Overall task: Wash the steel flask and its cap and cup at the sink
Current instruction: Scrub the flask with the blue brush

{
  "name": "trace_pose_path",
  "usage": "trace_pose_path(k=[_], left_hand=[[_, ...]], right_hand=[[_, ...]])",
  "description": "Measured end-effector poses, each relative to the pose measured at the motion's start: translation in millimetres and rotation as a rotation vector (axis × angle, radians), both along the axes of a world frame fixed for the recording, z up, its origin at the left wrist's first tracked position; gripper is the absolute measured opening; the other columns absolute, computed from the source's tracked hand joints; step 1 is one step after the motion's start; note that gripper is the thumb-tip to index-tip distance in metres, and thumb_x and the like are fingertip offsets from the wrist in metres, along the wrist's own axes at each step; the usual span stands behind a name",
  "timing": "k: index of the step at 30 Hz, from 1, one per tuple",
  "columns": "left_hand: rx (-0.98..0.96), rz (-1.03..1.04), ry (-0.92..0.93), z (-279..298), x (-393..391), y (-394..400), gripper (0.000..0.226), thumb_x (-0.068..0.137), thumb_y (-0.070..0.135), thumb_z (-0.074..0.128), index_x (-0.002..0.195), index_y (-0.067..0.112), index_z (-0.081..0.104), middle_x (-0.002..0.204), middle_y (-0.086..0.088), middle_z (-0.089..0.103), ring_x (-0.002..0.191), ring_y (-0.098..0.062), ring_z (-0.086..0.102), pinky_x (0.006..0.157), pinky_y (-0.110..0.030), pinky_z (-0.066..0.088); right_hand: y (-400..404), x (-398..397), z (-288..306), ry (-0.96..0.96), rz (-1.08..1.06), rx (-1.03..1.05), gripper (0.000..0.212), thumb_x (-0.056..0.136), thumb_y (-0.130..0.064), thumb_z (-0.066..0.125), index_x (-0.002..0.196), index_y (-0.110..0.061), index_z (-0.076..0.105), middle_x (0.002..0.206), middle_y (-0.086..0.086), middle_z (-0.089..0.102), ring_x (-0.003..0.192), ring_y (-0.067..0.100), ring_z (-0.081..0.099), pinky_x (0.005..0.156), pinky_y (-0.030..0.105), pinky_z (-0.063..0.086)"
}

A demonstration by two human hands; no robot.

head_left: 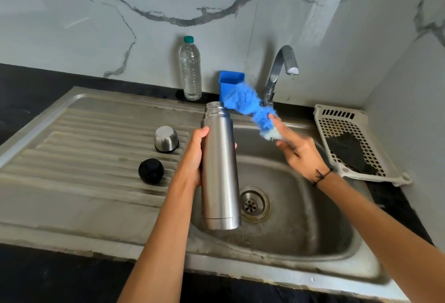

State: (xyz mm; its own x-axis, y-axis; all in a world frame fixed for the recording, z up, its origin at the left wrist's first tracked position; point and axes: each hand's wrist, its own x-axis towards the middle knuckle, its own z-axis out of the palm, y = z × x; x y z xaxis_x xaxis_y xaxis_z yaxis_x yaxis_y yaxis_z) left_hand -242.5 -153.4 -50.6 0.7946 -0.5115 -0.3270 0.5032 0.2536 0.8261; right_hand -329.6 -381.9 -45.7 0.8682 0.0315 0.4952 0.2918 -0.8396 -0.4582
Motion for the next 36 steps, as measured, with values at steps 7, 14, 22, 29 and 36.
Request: trace_pose_path(k=[7,14,22,29,36], left_hand=[[-0.050,-0.069,-0.068,4,-5,-6,0.053,0.093,0.044,0.031,0.100,0.005,0.066,0.086,-0.017,0.072,0.067,-0.023,0.065,0.059,-0.026,0.052],[-0.272,-0.047,-0.049,3,2,0,0.057,0.084,0.046,0.033,0.081,0.008,0.076,0.080,-0.013,0.070,0.068,-0.022,0.065,0.063,-0.028,0.050],[-0.103,-0.128,-0.047,-2,-4,-4,0.106,0.044,0.068,0.081,0.122,0.000,0.055,0.095,-0.023,0.069,0.071,-0.026,0.069,0.059,-0.032,0.057],[-0.100,-0.011,-0.012,-8,-6,-7,0.053,0.079,0.051,0.053,0.102,0.006,0.069,0.087,-0.017,0.072,0.071,-0.023,0.066,0.061,-0.028,0.055],[-0.064,0.037,0.029,-1,-9,-12,0.039,0.090,0.042,0.052,0.107,0.009,0.065,0.085,-0.008,0.069,0.062,-0.015,0.065,0.053,-0.022,0.053]], right_hand=[[19,16,20,-0.014,0.132,-0.191,0.060,0.086,-0.016,0.034,0.144,-0.030,0.026,0.137,0.003,0.052,0.087,0.024,0.070,0.082,0.033,0.056],[-12,-1,-7,0.065,-0.012,-0.106,0.086,0.084,0.009,0.055,0.144,-0.042,0.022,0.134,0.002,0.050,0.091,0.024,0.068,0.094,0.004,0.036],[16,18,14,0.014,0.156,-0.157,0.065,0.089,-0.008,0.042,0.146,-0.031,0.022,0.142,-0.021,0.034,0.089,0.028,0.069,0.088,0.026,0.052],[-5,-2,-13,0.085,0.030,-0.028,0.090,0.085,0.015,0.053,0.145,-0.042,0.018,0.144,-0.029,0.029,0.127,-0.019,0.027,0.107,0.006,0.021],[13,14,15,0.023,0.134,-0.125,0.073,0.084,0.006,0.050,0.145,-0.024,0.026,0.143,-0.011,0.038,0.106,0.018,0.063,0.094,0.011,0.041]])
